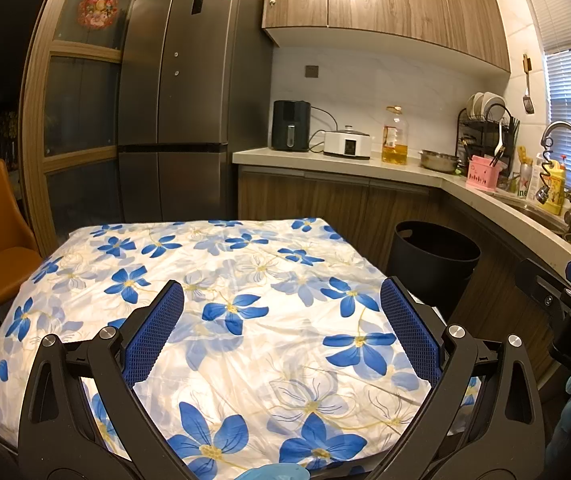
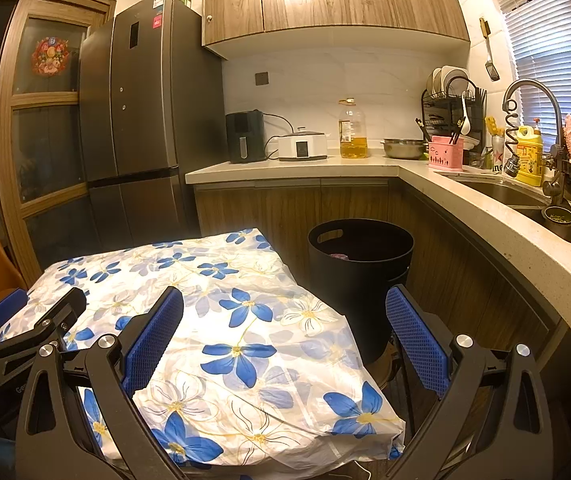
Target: Collect trash
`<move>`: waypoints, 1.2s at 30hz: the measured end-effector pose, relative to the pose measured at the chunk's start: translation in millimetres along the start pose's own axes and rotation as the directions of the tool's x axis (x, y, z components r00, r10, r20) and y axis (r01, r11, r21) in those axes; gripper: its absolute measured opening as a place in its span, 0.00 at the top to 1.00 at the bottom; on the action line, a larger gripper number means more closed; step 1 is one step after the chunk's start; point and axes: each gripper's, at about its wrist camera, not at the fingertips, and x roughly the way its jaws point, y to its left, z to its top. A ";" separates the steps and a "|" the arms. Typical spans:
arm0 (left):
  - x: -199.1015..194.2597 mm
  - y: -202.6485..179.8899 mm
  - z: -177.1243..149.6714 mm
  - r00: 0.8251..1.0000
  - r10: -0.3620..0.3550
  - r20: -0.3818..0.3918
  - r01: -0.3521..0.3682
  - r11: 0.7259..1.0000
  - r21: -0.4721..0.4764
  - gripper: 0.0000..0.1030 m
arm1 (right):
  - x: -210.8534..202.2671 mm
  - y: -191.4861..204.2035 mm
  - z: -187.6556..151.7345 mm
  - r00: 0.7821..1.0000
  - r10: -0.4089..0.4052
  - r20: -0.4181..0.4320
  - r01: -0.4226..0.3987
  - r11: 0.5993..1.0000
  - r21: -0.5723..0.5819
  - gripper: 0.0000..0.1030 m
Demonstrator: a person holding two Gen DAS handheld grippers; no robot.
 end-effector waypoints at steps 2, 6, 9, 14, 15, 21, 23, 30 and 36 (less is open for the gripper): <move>0.5 0.1 0.8 1.000 -0.001 -0.001 0.001 1.000 0.001 0.06 | 0.1 0.3 0.1 1.000 -0.002 -0.001 0.002 1.000 0.000 0.06; 0.1 -0.4 0.1 1.000 0.001 0.000 -0.001 1.000 0.000 0.06 | 0.1 0.1 0.1 1.000 -0.001 0.000 0.001 1.000 0.000 0.06; 0.1 -0.3 0.2 1.000 0.001 -0.001 -0.001 1.000 0.000 0.06 | 0.0 -0.2 0.0 1.000 -0.002 0.000 0.002 1.000 0.000 0.06; 0.4 0.4 -0.1 1.000 0.000 0.000 0.000 1.000 0.001 0.06 | 0.1 -0.5 -0.1 1.000 -0.001 -0.001 0.001 1.000 0.001 0.06; 0.6 0.5 0.2 1.000 0.001 0.000 -0.001 1.000 0.002 0.06 | 0.0 -0.7 -0.1 1.000 -0.001 -0.001 0.001 1.000 0.001 0.06; 0.6 0.0 0.1 1.000 0.001 -0.001 -0.001 1.000 0.001 0.06 | -0.3 -0.4 -0.3 1.000 -0.003 0.001 0.003 1.000 0.001 0.06; 0.2 -0.3 -0.5 1.000 0.000 0.000 0.000 1.000 0.001 0.06 | -0.3 -0.5 -0.3 1.000 -0.003 0.001 0.003 1.000 0.002 0.06; 3.0 3.2 -4.1 1.000 -0.014 -0.012 0.014 1.000 0.007 0.31 | -0.6 -1.7 -1.4 1.000 -0.006 -0.002 0.006 1.000 0.009 0.06; 2.9 2.6 -5.1 1.000 -0.017 -0.012 0.017 1.000 0.016 0.34 | 0.5 -1.8 -2.1 1.000 -0.011 -0.005 0.011 1.000 0.016 0.06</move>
